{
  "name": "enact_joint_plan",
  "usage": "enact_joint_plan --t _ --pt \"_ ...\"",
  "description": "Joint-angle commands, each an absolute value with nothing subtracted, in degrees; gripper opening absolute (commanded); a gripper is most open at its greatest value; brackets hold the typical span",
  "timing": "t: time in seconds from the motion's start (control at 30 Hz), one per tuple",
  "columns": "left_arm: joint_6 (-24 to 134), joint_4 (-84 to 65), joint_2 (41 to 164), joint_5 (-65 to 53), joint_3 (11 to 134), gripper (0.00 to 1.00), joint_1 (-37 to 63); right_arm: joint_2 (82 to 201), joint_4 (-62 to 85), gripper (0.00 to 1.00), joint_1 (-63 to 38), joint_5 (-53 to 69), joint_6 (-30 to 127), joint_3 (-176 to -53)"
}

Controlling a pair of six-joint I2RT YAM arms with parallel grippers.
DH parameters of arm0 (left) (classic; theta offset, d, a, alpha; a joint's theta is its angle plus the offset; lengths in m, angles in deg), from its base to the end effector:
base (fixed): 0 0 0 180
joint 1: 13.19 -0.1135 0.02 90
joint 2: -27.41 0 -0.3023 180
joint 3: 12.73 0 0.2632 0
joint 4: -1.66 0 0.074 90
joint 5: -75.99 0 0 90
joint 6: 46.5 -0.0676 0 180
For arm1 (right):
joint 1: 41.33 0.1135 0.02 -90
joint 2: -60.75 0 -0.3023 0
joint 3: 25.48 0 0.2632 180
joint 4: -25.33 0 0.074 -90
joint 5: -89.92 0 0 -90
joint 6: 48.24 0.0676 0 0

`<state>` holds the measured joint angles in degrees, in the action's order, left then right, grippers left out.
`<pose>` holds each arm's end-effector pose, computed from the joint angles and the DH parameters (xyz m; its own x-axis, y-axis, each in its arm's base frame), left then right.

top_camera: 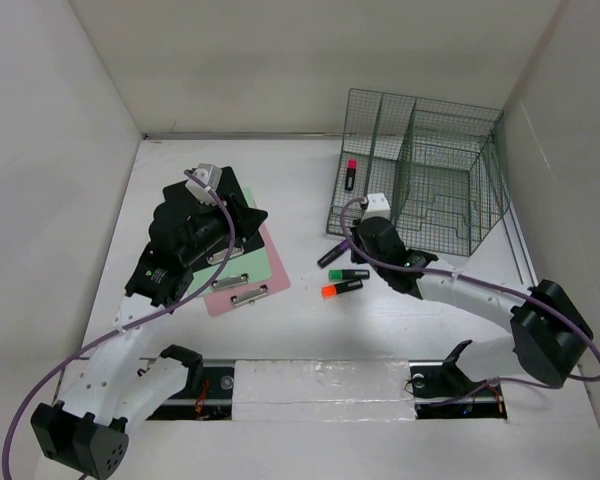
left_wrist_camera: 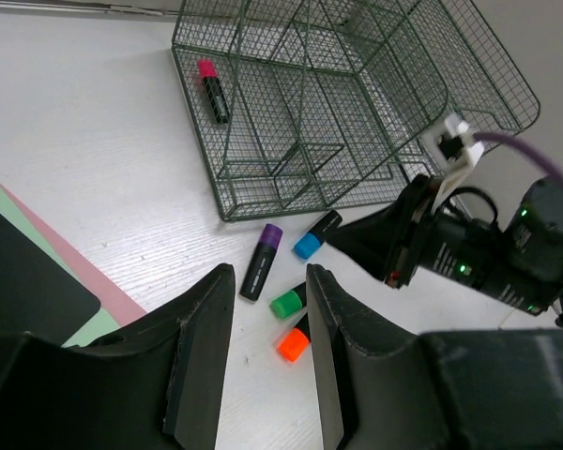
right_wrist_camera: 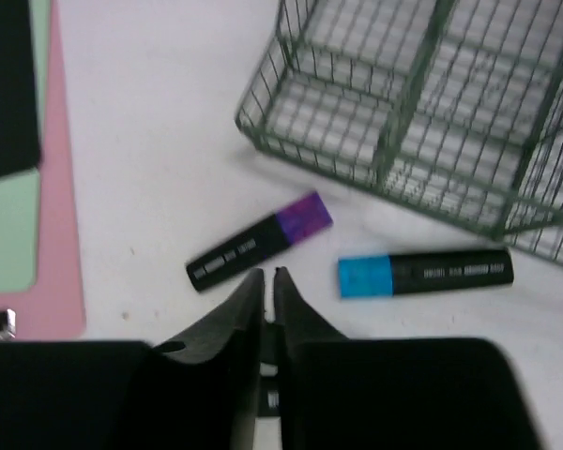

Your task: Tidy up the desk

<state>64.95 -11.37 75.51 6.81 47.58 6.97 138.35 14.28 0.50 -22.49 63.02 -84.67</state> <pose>0.1912 -0.0958 0.3922 -0.2523 -0.2715 -0.9288 0.6054 0.7045 -0.3704 0.2584 0.1967 0.2585 -0.4754 0.0244 -0.8794 -0.2112 0.9672 0.1410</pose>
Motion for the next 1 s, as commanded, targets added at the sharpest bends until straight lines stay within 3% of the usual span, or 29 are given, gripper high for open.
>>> enact_joint_plan --t 0.0,0.03,0.13,0.33,0.47,0.97 --pt "64.5 -9.3 75.6 7.7 50.5 0.32 6.8 136.7 10.5 0.18 1.5 -25.8 67.5 -81.1" --pt "64.6 -9.2 75.3 8.1 50.3 0.32 6.8 136.7 10.6 0.35 1.5 -27.4 68.0 -80.2" --pt "64.7 -8.9 75.1 8.2 50.1 0.32 6.8 139.2 8.4 0.59 -0.4 -27.9 68.9 -80.7" --pt "64.6 -8.8 74.9 8.2 49.9 0.32 6.8 148.4 10.3 0.67 -3.4 -29.1 69.4 -85.5" --pt "64.4 -9.3 74.3 8.0 50.0 0.32 6.8 151.2 14.1 0.68 -3.4 -30.9 70.3 -86.2" --pt "64.9 -8.4 72.9 9.3 49.4 0.32 6.8 156.0 6.1 0.73 -4.4 -36.2 75.5 -91.2"
